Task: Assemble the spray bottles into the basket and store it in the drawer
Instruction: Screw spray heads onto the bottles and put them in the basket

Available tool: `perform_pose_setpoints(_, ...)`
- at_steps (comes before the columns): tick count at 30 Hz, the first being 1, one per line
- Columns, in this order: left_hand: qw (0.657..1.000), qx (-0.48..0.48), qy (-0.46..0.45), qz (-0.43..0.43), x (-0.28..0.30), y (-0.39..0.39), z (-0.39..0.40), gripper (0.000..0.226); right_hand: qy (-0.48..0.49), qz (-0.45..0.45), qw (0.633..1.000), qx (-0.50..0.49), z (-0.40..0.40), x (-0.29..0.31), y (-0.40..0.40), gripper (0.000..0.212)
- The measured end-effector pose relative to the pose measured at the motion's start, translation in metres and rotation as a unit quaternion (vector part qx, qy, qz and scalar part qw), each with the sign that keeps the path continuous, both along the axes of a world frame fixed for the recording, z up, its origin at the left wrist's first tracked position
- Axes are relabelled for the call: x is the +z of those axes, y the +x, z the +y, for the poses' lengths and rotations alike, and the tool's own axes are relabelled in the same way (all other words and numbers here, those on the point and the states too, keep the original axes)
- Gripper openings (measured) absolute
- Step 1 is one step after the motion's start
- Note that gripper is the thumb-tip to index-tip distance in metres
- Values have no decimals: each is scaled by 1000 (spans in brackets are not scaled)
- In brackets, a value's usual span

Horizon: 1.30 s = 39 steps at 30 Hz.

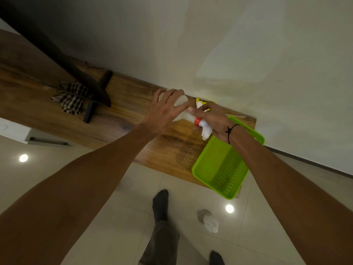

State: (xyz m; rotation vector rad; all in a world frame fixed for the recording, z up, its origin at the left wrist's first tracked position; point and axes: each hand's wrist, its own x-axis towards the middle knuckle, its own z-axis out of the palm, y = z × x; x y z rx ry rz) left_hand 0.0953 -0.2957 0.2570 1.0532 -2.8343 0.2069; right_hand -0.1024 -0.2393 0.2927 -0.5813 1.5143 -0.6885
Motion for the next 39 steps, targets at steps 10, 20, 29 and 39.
perform_pose_setpoints(10,992,-12,-56,116,-24,0,-2,57,-69,-6,997,32,8,-12,-1,25)
perform_pose_setpoints(20,665,191,697,188,16,4,-51,116,-256,370,832,324,12,-1,-28,44)
perform_pose_setpoints(29,487,319,734,349,0,0,-34,81,-172,225,958,-33,21,-2,-26,60)
perform_pose_setpoints(39,509,131,764,376,0,6,-34,74,-40,-39,985,-163,37,-13,-36,32)
